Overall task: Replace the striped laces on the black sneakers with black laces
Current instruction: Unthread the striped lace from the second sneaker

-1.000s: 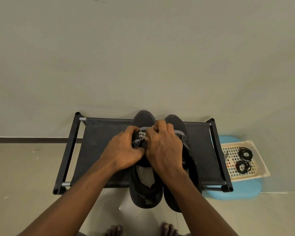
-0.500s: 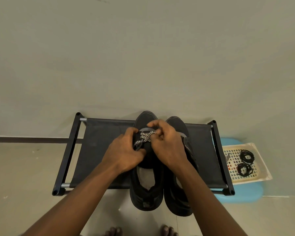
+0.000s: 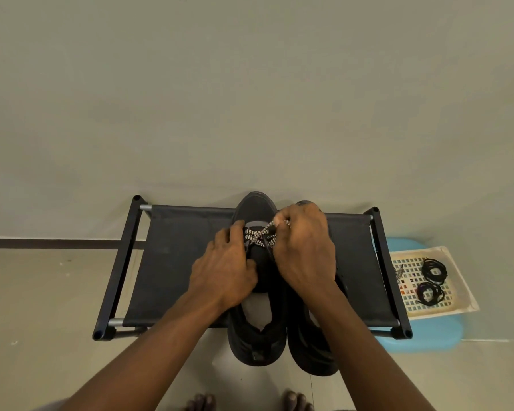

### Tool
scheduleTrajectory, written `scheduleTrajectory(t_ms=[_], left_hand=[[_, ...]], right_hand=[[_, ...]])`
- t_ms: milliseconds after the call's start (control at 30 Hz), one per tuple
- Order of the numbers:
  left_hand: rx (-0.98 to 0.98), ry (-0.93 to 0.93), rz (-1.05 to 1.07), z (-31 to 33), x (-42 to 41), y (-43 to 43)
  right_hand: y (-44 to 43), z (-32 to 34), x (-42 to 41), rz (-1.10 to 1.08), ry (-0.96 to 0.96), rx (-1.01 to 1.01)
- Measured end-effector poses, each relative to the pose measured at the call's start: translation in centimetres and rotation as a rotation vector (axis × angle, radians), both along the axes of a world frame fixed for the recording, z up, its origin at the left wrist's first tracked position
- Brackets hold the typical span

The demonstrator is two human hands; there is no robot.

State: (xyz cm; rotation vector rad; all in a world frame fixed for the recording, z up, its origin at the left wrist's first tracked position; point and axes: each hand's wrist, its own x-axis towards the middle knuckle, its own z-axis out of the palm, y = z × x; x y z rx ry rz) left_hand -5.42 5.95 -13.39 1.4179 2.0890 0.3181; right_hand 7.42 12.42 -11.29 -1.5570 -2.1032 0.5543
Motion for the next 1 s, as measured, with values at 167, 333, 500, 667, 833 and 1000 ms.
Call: scheduleTrajectory(t_ms=[167,333,500,667,833,1000], left_hand=[[0.023,0.022,0.014,0.3,-0.1,0.0],[0.035,0.018,0.041,0.5,-0.5,-0.1],[0.026,-0.070,0.008,0.4,-0.5,0.0],[-0.002,-0.130,-0.057,-0.1,-0.9,0.3],[-0.045,-0.116,-0.077,-0.1,-0.9,0.6],[-0.034,-0.060,-0.066,-0.1,-0.8,0.7]], right_hand=[[1.4,0.8,1.1,-0.343,0.358,-0.211],[1.9,0.7,0.5,-0.495,0.928,-0.504],[1.0,0.2,0.1,-0.074,0.417,-0.331],[-0.1,-0.3,0.0,0.291,-0.169,-0.163],[-0.3,-0.2,0.0,0.284,-0.324,0.014],[0.0,-0.2,-0.3,0.030,-0.130,-0.026]])
